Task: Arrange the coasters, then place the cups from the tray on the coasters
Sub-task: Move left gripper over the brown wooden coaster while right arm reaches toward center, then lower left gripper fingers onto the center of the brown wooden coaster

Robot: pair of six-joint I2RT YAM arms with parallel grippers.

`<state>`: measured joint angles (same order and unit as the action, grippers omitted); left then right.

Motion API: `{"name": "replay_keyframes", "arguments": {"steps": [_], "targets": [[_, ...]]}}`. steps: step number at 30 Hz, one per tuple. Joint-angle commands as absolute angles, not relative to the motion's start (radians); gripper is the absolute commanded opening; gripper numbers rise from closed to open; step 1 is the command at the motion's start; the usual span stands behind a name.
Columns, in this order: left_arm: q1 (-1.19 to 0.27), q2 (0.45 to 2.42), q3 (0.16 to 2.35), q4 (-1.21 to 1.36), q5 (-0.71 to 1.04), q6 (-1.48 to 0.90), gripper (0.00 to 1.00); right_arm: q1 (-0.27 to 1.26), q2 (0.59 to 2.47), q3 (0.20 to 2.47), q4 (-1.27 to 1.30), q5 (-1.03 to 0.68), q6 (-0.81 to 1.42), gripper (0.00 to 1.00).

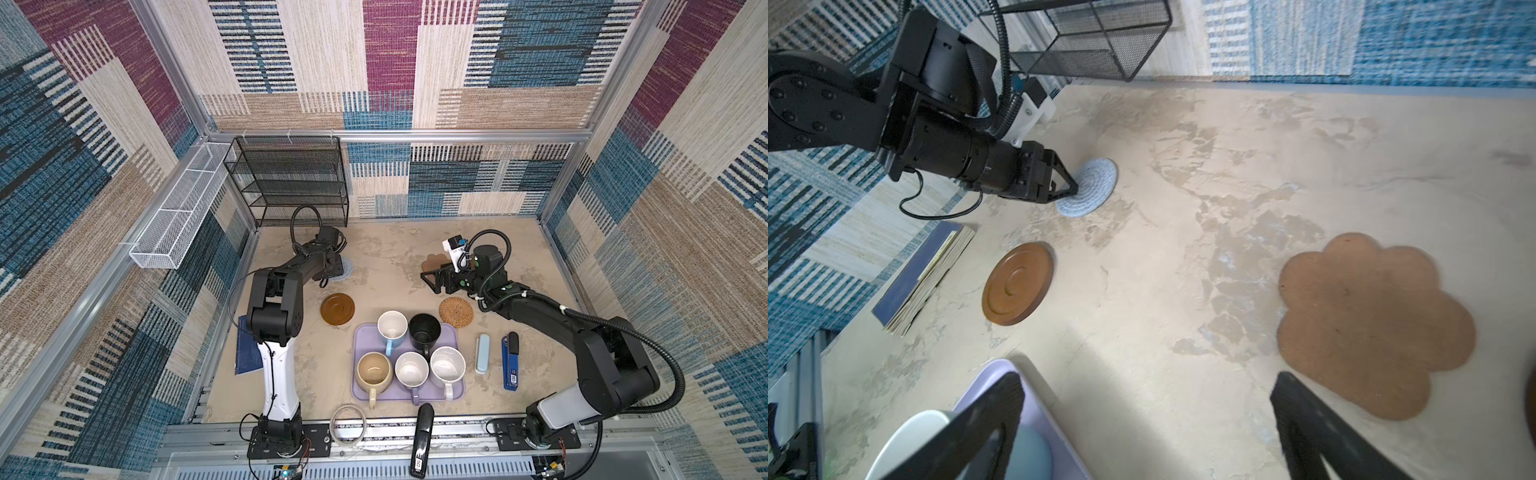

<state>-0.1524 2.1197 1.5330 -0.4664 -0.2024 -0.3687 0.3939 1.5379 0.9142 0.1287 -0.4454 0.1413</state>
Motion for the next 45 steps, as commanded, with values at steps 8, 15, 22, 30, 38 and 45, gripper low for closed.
{"name": "replay_keyframes", "arguments": {"steps": [8,15,22,30,38,45], "targets": [[-0.141,2.048,1.418,-0.500,-0.149,-0.416,0.52,0.513,1.635,1.019,0.084,-0.431,0.126,0.96],[-0.141,2.022,1.384,-0.467,-0.140,-0.437,0.57,0.566,1.693,1.107,0.044,-0.401,0.129,0.97],[-0.130,1.992,1.437,-0.495,-0.116,-0.431,0.72,0.581,1.711,1.147,0.013,-0.334,0.155,1.00],[-0.121,1.743,1.261,-0.387,0.181,-0.425,0.97,0.583,1.609,1.072,0.068,-0.237,0.204,1.00],[-0.225,1.550,1.056,-0.438,0.091,-0.424,0.86,0.587,1.542,1.004,0.114,-0.290,0.309,1.00],[-0.280,1.567,0.965,-0.411,0.042,-0.401,0.73,0.637,1.508,0.992,0.123,-0.261,0.281,1.00]]}}
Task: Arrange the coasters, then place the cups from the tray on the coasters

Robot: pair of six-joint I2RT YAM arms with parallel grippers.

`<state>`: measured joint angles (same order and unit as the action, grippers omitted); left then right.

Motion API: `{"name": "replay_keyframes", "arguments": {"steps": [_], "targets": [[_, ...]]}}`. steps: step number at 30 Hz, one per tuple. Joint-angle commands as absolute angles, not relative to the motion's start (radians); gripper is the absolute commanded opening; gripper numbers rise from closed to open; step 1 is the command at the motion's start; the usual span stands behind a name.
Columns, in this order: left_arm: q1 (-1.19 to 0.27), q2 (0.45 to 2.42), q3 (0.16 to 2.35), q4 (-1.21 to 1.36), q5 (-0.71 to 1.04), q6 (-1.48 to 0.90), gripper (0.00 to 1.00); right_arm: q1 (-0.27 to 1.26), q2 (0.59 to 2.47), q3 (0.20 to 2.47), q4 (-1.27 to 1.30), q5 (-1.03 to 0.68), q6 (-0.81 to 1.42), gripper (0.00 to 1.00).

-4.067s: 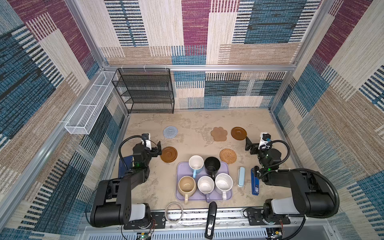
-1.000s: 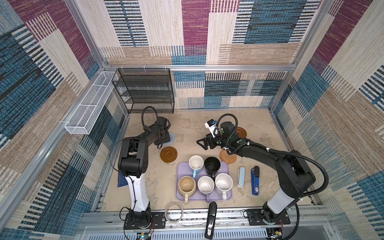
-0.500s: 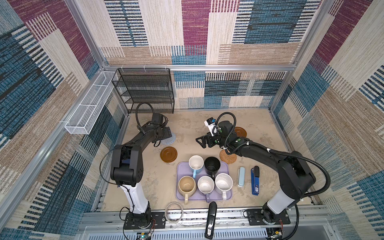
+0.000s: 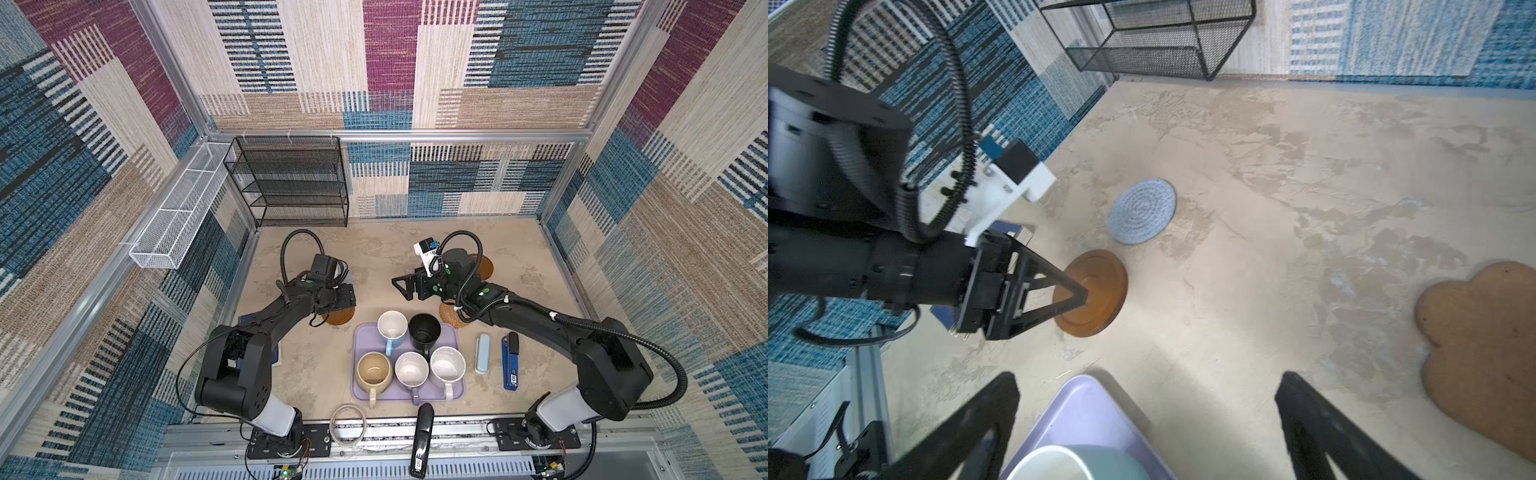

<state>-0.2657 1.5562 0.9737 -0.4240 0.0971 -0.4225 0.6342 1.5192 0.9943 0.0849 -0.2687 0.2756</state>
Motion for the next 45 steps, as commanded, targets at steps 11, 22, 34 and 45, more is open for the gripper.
{"name": "replay_keyframes", "arguments": {"steps": [11,22,34,45], "targets": [[-0.294,1.705,0.988,-0.371,0.066,-0.380,0.65,0.638,1.480,0.959,0.132,-0.246,0.314,0.98],[-0.385,1.759,1.013,-0.324,0.142,-0.478,0.53,0.638,1.492,0.942,0.135,-0.191,0.329,0.98],[-0.405,1.956,1.267,-0.368,0.135,-0.499,0.48,0.635,1.480,0.916,0.129,-0.102,0.305,0.98],[-0.413,2.096,1.491,-0.423,0.119,-0.503,0.49,0.577,1.480,0.882,0.128,-0.098,0.310,1.00]]}}
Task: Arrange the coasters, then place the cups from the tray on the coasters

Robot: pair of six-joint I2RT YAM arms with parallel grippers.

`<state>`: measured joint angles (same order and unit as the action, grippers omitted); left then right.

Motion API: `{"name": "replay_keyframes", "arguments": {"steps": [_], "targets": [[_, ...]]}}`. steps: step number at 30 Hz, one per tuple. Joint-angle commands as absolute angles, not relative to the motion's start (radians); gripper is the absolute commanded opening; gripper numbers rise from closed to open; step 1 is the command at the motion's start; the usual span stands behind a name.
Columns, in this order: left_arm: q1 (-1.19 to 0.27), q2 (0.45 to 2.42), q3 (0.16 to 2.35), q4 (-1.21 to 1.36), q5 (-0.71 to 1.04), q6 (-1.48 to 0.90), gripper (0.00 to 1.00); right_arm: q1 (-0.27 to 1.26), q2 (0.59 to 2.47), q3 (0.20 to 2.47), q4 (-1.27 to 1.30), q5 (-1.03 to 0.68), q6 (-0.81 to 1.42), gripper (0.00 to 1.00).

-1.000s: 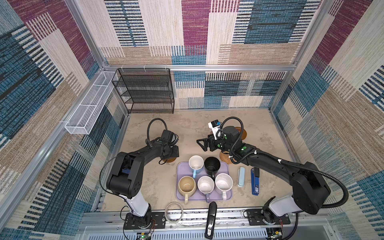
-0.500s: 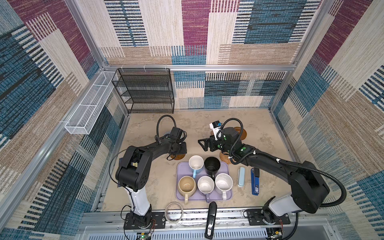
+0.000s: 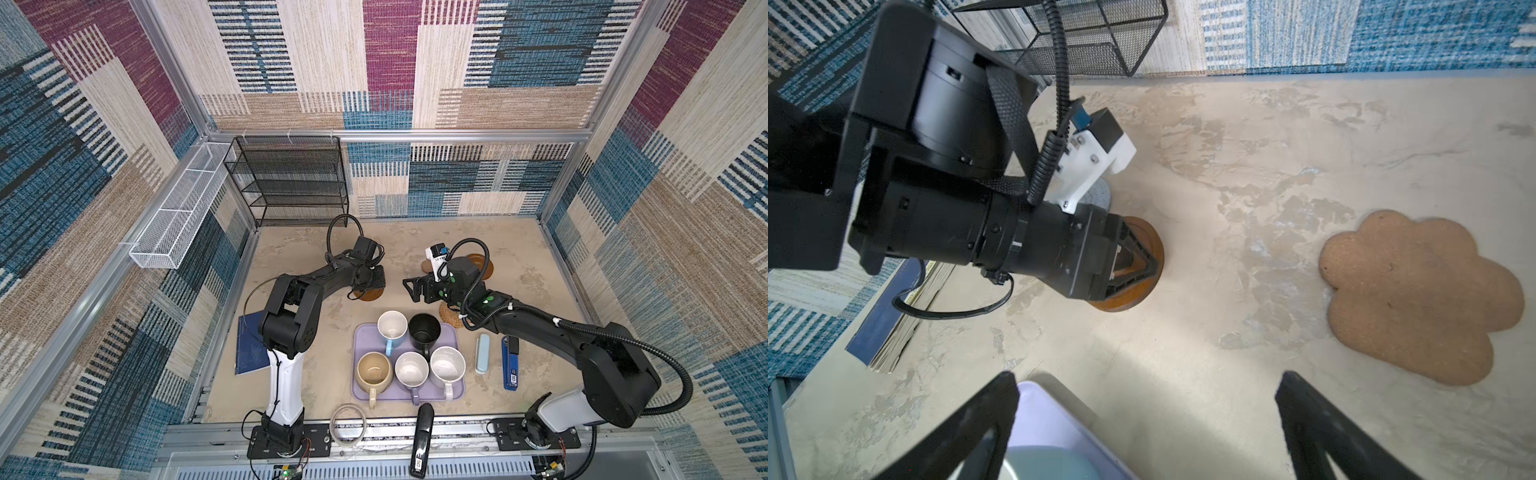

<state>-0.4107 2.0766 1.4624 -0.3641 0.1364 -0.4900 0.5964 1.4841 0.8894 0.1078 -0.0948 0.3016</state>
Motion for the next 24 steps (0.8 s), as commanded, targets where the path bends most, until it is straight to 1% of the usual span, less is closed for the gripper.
{"name": "replay_keyframes", "arguments": {"steps": [1,5,16,18,24], "targets": [[-0.411,2.102,1.505,-0.429,0.111,-0.505,0.50,0.564,1.478,0.876,0.134,-0.107,0.321,0.99],[-0.408,2.148,1.560,-0.452,0.115,-0.506,0.50,0.509,1.474,0.847,0.173,-0.178,0.345,0.98],[-0.407,2.195,1.629,-0.440,0.119,-0.507,0.53,0.475,1.482,0.833,0.176,-0.198,0.333,0.98],[-0.408,2.209,1.661,-0.468,0.109,-0.496,0.54,0.473,1.483,0.834,0.177,-0.201,0.331,0.98],[-0.408,2.184,1.655,-0.454,0.131,-0.502,0.60,0.471,1.480,0.833,0.176,-0.201,0.337,0.98]]}}
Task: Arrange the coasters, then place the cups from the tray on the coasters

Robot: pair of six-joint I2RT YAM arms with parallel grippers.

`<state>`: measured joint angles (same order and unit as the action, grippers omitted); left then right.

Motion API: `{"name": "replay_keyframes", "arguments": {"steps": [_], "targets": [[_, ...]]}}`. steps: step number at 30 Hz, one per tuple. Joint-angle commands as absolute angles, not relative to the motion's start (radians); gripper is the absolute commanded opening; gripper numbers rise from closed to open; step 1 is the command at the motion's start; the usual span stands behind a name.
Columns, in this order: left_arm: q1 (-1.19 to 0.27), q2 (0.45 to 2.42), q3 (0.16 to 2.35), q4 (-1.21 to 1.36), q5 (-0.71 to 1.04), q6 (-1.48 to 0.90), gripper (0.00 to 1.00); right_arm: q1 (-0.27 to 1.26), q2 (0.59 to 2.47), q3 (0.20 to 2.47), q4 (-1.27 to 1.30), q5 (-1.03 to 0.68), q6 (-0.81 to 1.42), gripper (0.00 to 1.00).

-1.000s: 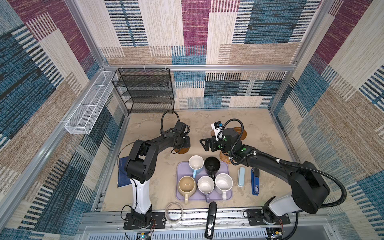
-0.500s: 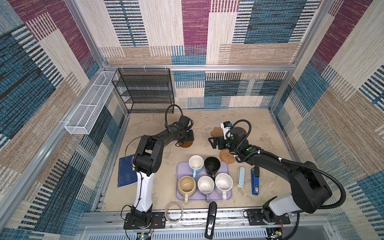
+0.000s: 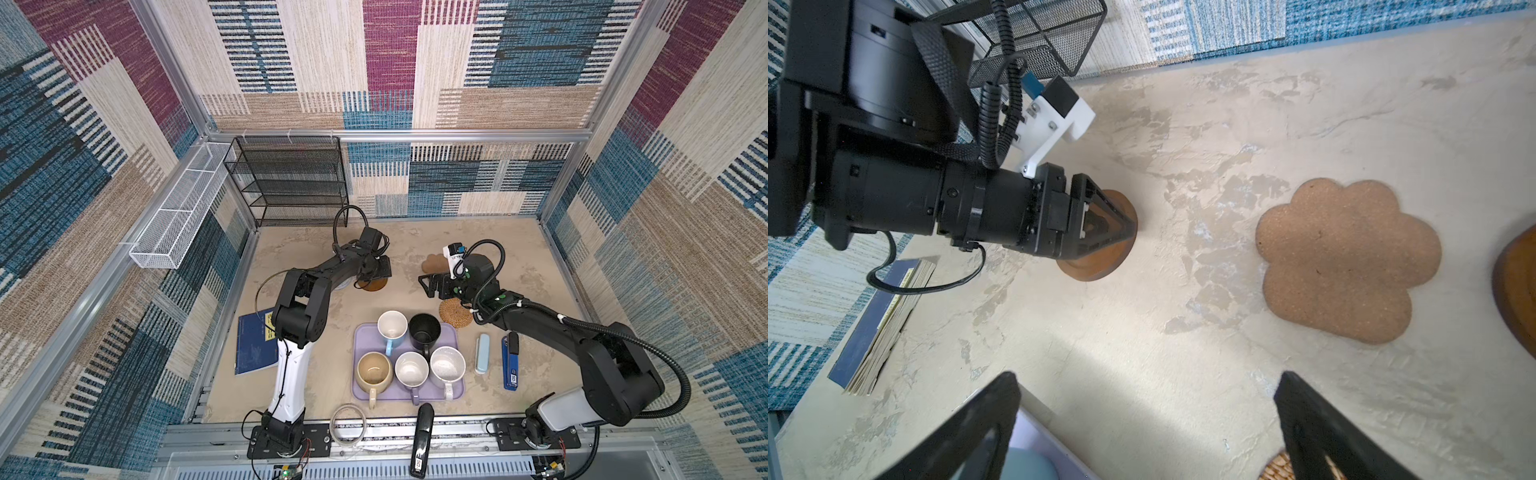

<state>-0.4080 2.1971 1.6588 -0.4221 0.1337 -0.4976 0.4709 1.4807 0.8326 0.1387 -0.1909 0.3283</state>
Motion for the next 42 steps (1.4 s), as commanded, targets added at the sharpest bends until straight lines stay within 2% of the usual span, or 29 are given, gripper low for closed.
{"name": "replay_keyframes", "arguments": {"steps": [1,8,14,16,22,29,35,42], "targets": [[-0.408,2.167,1.653,-0.454,0.129,-0.503,0.64,0.471,1.480,0.830,0.179,-0.202,0.339,0.99],[-0.405,2.044,1.643,-0.461,0.115,-0.480,0.79,0.470,1.514,0.870,0.152,-0.207,0.332,1.00],[-0.397,1.833,1.408,-0.338,0.154,-0.483,0.96,0.441,1.597,0.978,-0.002,-0.053,0.338,1.00],[-0.392,1.767,1.332,-0.305,0.202,-0.487,0.97,0.423,1.649,1.025,-0.055,-0.017,0.324,1.00],[-0.395,1.681,1.181,-0.099,0.456,-0.550,0.96,0.359,1.791,1.117,-0.119,-0.055,0.252,1.00],[-0.422,1.645,1.169,-0.066,0.517,-0.563,0.96,0.346,1.904,1.216,-0.179,-0.020,0.163,0.97],[-0.443,1.646,1.128,0.030,0.469,-0.576,0.95,0.352,1.974,1.277,-0.242,0.035,0.131,0.98],[-0.445,1.658,1.173,-0.010,0.462,-0.543,0.94,0.373,2.022,1.323,-0.269,0.057,0.121,0.99]]}}
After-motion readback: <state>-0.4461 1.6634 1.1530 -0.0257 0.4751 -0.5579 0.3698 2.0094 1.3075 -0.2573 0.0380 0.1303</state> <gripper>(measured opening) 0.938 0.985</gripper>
